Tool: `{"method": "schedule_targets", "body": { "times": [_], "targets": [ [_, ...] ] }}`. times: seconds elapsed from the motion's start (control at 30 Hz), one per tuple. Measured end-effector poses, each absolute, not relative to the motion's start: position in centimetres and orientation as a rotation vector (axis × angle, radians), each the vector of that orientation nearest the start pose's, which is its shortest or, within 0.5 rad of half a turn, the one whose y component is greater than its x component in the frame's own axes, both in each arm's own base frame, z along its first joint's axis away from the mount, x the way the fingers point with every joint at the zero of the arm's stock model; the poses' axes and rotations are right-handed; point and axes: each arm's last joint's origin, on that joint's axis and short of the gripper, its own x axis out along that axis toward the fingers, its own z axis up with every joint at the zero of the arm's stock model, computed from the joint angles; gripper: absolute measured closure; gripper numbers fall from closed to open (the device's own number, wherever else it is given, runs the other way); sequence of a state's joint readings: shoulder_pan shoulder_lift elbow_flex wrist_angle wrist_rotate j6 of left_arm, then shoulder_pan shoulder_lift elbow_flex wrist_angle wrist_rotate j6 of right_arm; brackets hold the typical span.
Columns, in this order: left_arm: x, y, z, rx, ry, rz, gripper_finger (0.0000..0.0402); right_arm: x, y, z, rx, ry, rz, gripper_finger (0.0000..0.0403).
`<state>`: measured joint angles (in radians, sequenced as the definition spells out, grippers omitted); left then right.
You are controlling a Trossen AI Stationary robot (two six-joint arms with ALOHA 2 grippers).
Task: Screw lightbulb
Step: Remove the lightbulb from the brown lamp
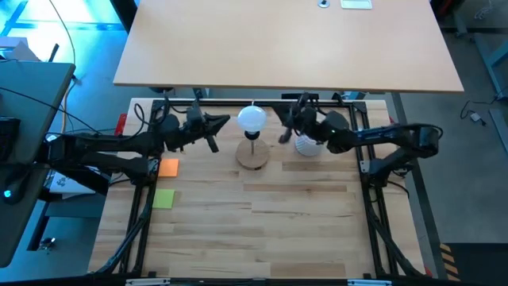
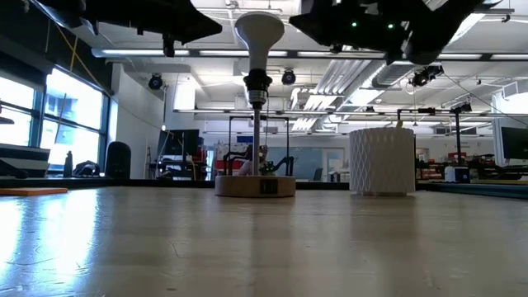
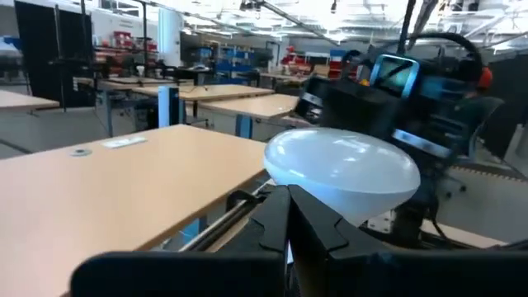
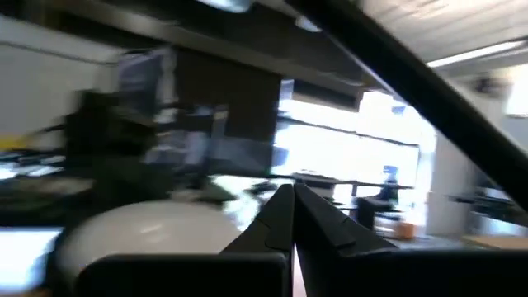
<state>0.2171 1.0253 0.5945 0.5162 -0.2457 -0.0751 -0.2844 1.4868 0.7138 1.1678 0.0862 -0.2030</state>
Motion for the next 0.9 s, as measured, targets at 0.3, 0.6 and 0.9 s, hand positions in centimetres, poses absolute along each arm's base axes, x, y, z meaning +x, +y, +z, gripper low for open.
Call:
{"method": "schedule_targets", "body": {
  "times": [0.3, 0.6, 0.9],
  "targets": [
    [22.9, 6.7, 28.4, -0.075, -0.123, 0.405, 0.0402, 29.4, -6.9, 25.6, -0.202, -0.294, -0.203, 0.0403],
    [23.6, 5.1, 28.4, -0.1, -0.148, 0.256, 0.0401, 29.2, -9.2, 25.0, -0.092, -0.309, -0.368, 0.0403],
    [22.8, 6.0, 28.3, -0.053, -0.101, 0.53, 0.0401, 28.6, -8.7, 26.3, -0.17, -0.351, -0.281, 0.0403]
  ]
}}
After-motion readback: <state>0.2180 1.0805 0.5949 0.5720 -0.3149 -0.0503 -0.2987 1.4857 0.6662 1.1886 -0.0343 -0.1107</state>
